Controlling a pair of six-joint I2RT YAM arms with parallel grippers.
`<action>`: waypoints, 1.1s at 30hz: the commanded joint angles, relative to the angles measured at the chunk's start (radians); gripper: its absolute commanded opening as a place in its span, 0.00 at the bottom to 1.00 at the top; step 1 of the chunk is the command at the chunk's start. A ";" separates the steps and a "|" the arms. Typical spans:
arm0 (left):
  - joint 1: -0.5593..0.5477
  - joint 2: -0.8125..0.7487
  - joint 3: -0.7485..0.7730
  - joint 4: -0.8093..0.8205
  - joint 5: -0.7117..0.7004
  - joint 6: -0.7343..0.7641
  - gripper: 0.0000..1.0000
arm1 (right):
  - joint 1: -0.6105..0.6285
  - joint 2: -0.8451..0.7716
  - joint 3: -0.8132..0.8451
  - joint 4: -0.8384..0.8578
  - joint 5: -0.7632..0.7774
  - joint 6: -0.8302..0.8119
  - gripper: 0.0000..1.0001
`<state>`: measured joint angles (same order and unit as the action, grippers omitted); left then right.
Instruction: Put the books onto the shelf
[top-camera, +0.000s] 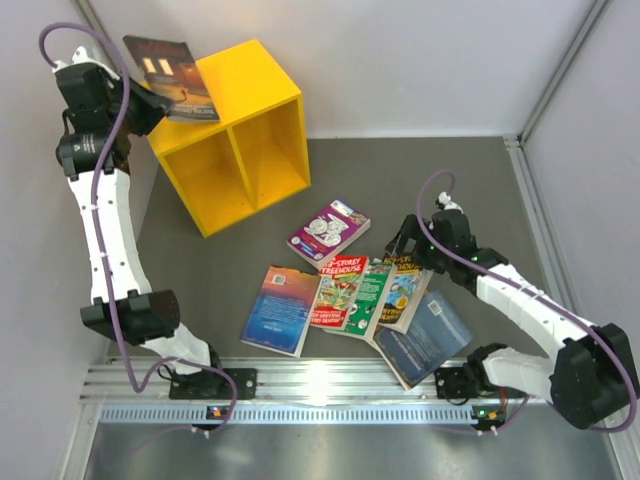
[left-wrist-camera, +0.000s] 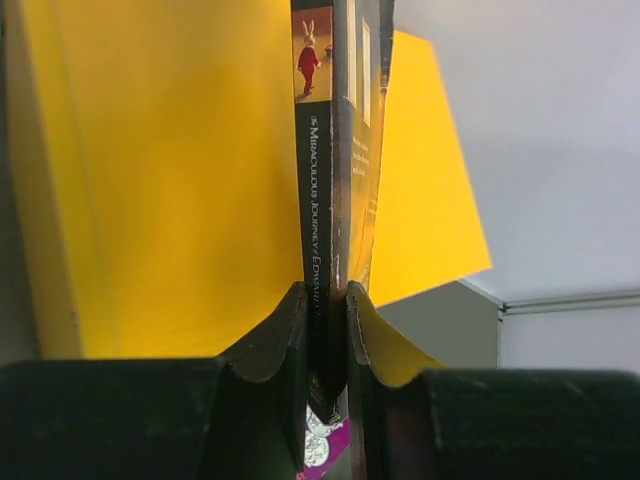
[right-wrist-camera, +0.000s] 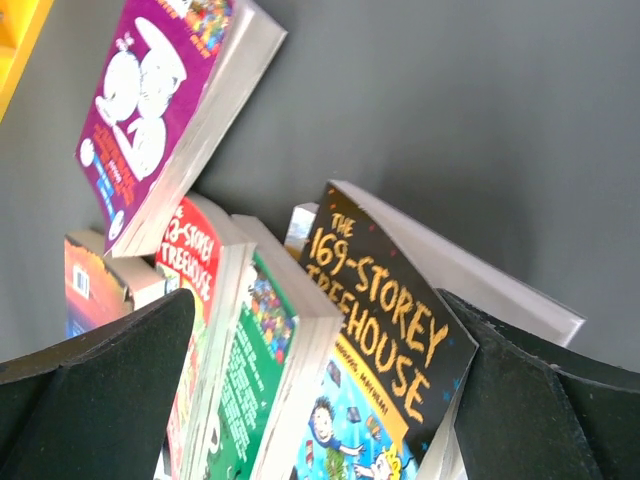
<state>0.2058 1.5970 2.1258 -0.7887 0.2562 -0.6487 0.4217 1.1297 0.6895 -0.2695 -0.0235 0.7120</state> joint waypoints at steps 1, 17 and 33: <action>0.047 -0.008 0.011 0.028 0.086 -0.025 0.00 | 0.041 -0.038 0.028 0.023 0.019 -0.022 1.00; 0.133 0.017 -0.063 -0.139 0.058 0.029 0.00 | 0.121 -0.045 0.022 0.019 0.108 -0.054 1.00; 0.152 0.046 -0.069 -0.211 -0.023 0.073 0.65 | 0.167 -0.045 0.028 0.006 0.146 -0.092 1.00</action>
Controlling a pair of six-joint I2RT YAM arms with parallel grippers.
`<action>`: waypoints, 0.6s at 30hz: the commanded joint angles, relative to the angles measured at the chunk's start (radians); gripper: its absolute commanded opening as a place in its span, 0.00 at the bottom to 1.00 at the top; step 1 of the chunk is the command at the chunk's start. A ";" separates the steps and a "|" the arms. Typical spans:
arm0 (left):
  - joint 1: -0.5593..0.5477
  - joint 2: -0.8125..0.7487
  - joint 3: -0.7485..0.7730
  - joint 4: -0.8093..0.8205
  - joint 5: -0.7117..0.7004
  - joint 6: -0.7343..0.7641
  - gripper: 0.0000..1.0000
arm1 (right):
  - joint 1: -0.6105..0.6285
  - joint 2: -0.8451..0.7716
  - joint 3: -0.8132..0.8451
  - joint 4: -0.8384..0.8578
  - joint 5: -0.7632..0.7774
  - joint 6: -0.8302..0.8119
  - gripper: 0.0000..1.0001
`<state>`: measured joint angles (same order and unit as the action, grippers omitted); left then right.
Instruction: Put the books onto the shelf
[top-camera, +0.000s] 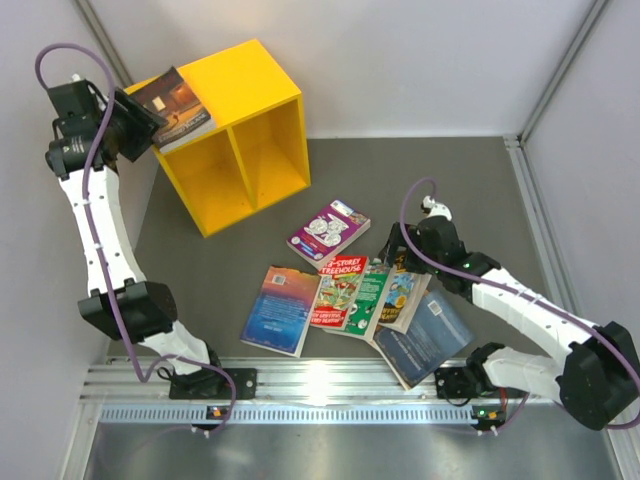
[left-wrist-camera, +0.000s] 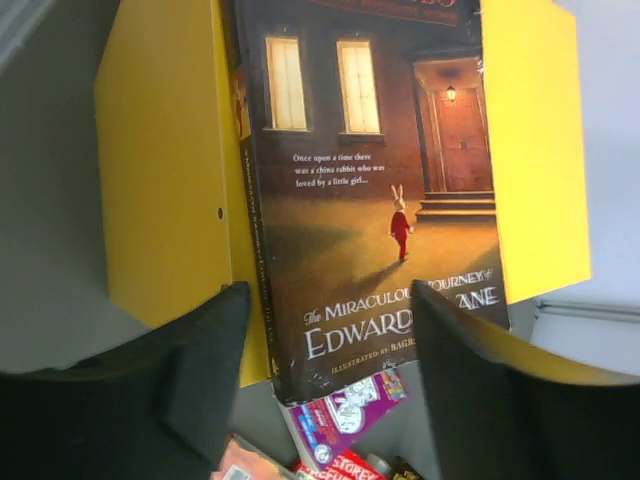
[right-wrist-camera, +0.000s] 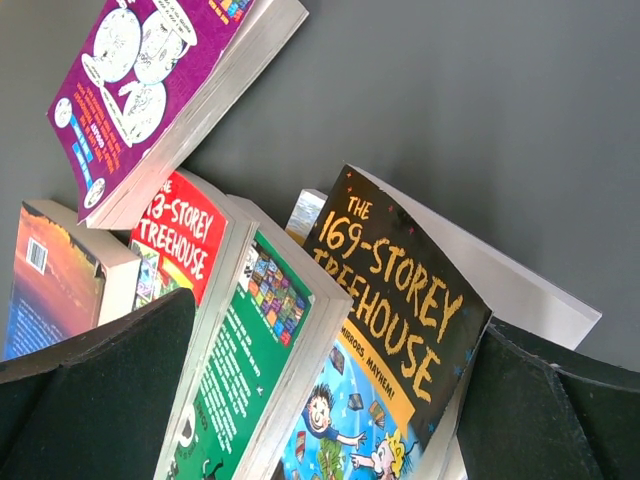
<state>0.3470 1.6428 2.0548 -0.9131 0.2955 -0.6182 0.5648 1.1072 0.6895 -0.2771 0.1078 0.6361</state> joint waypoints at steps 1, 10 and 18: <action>0.012 -0.001 0.016 -0.101 -0.093 0.052 0.72 | 0.024 -0.021 0.027 0.013 0.015 -0.016 1.00; 0.012 -0.056 0.103 -0.188 -0.236 0.092 0.98 | 0.030 -0.010 0.031 0.013 0.020 -0.024 1.00; 0.012 -0.262 -0.036 -0.198 -0.237 0.083 0.99 | 0.030 0.039 0.137 0.052 -0.051 -0.078 1.00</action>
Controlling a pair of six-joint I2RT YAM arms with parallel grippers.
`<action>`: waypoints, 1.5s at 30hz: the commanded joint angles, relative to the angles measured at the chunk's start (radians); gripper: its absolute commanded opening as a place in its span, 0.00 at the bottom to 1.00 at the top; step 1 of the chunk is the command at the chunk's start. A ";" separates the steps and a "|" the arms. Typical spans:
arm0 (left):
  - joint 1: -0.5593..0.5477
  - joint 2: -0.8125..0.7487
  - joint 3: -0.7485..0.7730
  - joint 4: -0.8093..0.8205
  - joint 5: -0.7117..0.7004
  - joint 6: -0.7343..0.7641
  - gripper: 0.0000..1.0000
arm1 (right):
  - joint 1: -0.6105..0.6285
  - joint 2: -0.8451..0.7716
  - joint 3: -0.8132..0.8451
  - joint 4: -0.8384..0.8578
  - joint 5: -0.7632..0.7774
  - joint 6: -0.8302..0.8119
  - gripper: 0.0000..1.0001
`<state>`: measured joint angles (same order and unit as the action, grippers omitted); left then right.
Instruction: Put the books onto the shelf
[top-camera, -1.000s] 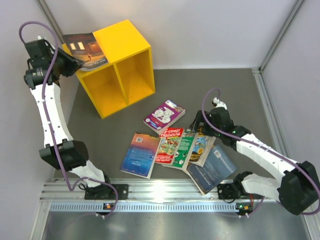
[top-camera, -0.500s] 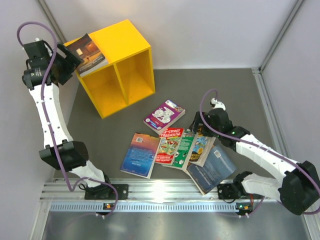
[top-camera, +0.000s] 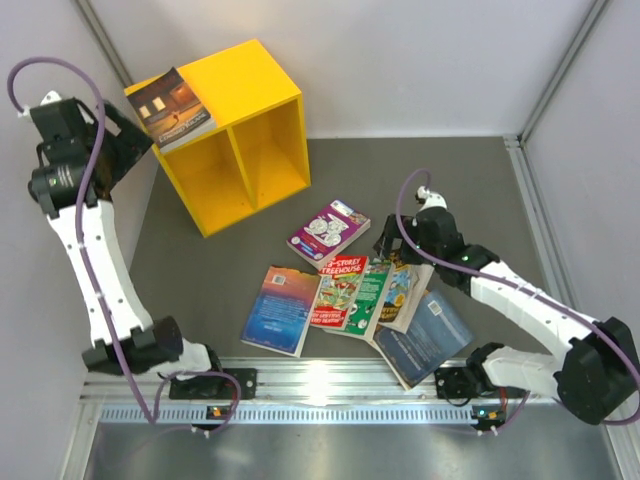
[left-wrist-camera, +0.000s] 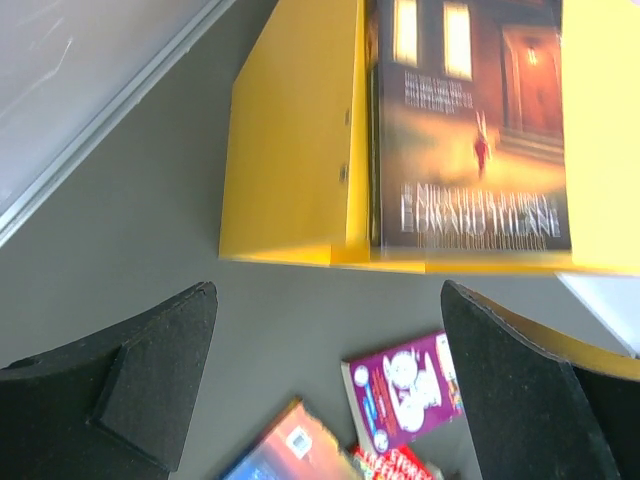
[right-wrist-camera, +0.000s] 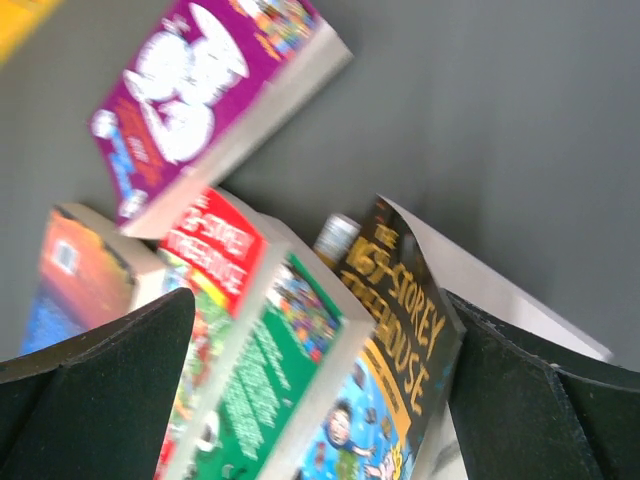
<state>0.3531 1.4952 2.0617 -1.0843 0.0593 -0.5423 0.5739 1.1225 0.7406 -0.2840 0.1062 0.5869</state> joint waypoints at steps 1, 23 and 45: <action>0.004 -0.159 -0.093 -0.023 0.007 -0.001 0.98 | 0.018 0.036 0.095 0.095 -0.080 -0.022 1.00; -0.040 -0.392 -0.405 -0.029 0.082 -0.016 0.96 | -0.183 0.558 0.536 0.094 -0.517 0.238 1.00; -0.131 -0.392 -0.448 -0.051 0.050 0.015 0.95 | -0.144 0.737 0.229 0.379 -0.458 0.549 1.00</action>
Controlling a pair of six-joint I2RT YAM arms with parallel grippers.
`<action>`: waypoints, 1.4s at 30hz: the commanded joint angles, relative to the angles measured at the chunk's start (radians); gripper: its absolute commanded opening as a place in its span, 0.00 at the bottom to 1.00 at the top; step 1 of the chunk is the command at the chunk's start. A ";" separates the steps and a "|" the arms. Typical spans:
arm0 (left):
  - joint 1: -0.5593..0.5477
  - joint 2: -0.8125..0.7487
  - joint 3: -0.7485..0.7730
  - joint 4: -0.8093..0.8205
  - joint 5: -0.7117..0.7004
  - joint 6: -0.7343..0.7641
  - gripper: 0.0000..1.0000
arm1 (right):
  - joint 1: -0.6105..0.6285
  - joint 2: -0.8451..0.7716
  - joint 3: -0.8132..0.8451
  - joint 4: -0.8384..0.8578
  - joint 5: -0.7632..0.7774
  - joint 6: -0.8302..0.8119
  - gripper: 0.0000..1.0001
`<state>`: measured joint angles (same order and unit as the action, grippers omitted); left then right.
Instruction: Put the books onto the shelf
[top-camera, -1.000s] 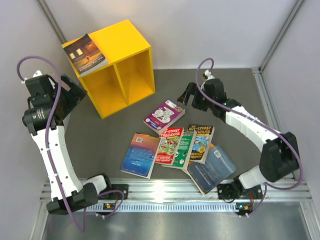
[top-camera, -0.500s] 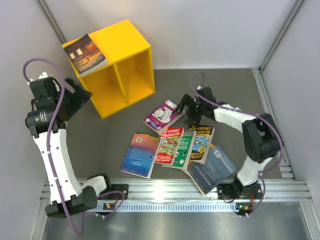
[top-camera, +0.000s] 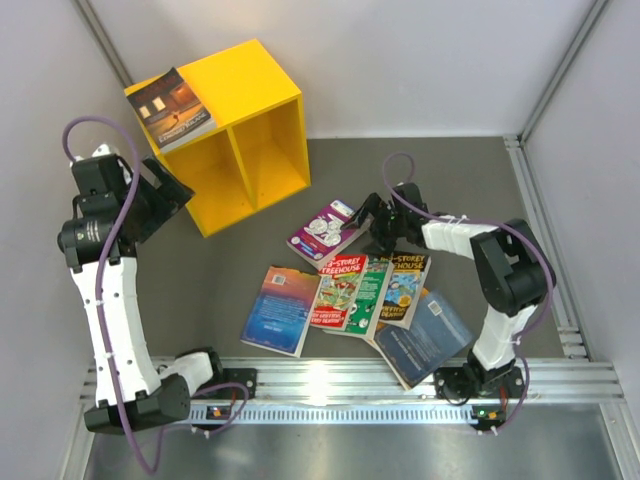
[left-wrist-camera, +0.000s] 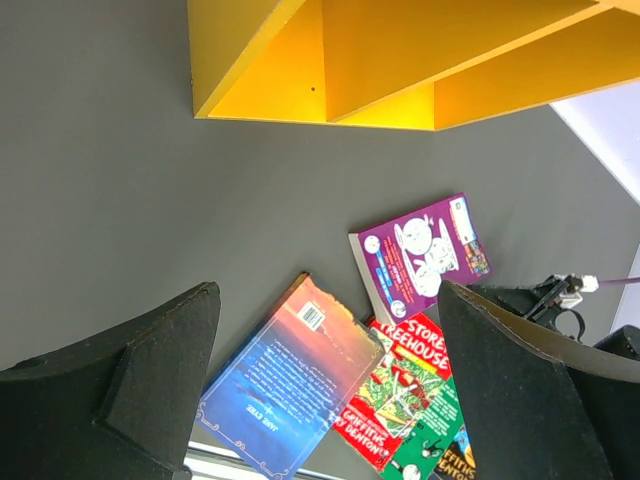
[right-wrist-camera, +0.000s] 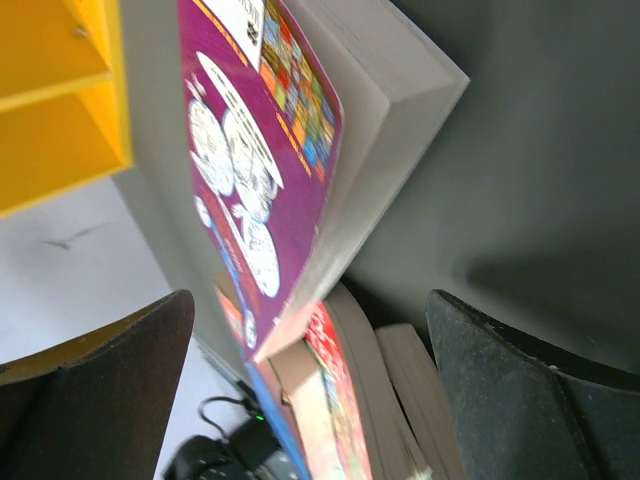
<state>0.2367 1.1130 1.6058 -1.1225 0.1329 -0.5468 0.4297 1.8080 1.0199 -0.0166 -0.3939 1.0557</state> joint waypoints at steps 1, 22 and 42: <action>-0.017 -0.009 0.011 -0.014 -0.027 0.022 0.95 | 0.003 0.063 -0.056 0.125 0.050 0.095 1.00; -0.053 -0.004 -0.018 -0.030 -0.049 0.038 0.95 | 0.064 0.131 -0.067 0.319 0.152 0.141 0.19; -0.146 -0.055 -0.052 0.323 0.448 0.021 0.99 | 0.020 -0.293 0.160 0.080 -0.207 -0.152 0.00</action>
<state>0.1249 1.0676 1.5772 -0.9478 0.4583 -0.5106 0.4484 1.6848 1.1099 0.0444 -0.4561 0.9607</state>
